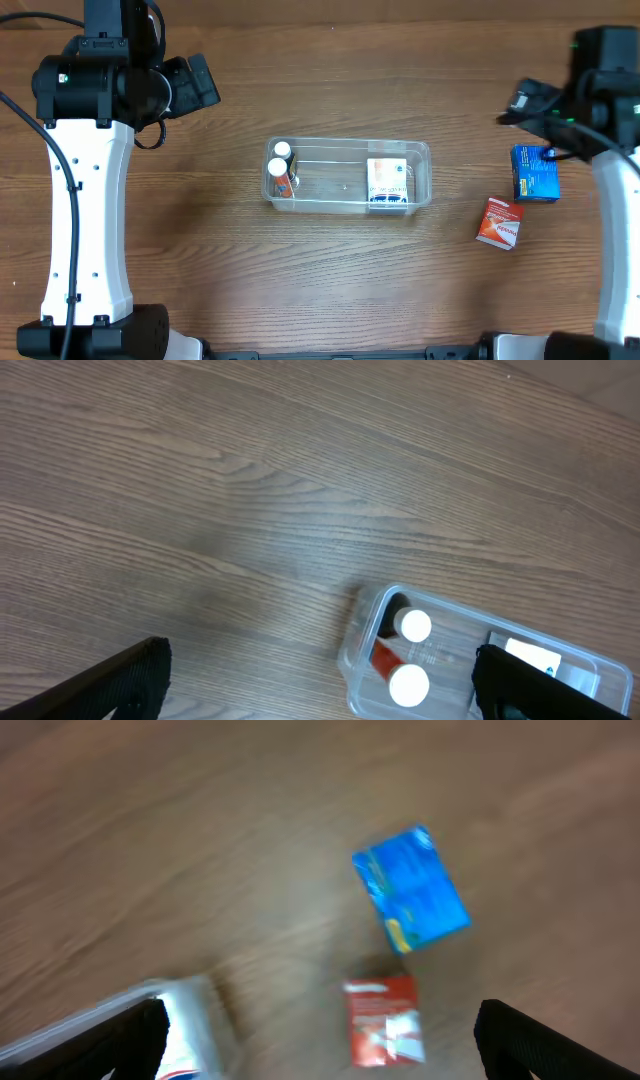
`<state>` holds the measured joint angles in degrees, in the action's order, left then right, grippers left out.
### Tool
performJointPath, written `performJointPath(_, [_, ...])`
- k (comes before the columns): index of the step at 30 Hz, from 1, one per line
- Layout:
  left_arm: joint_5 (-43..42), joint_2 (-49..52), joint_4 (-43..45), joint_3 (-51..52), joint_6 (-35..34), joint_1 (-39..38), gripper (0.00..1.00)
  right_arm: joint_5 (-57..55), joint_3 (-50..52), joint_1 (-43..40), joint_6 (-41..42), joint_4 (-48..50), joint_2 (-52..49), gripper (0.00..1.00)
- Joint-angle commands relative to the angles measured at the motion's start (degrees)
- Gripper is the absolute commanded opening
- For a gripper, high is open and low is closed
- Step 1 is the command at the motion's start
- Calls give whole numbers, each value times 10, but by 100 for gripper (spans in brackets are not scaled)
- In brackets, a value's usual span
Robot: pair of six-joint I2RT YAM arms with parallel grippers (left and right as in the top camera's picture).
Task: Pack container
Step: 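Grasp the blue cough-medicine box with the right gripper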
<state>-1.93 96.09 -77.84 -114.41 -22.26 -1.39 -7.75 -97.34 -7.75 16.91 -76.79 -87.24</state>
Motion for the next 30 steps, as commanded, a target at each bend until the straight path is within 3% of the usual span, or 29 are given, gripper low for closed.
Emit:
performJointPath(1, [10, -4, 0, -9, 5, 3, 98, 36, 38, -74, -64, 24, -27, 100])
performJointPath(6, [9, -4, 1, -9, 5, 3, 98, 41, 55, -130, -228, 95, -128, 100])
performJointPath(11, [9, -4, 1, -9, 5, 3, 98, 74, 55, -131, -305, 97, -242, 100])
performJointPath(18, [23, -4, 1, -9, 16, 3, 98, 72, 55, -132, -341, 128, -319, 100])
performJointPath(30, [26, -2, 1, -9, 17, 3, 98, 49, 83, -146, -347, 191, -334, 100])
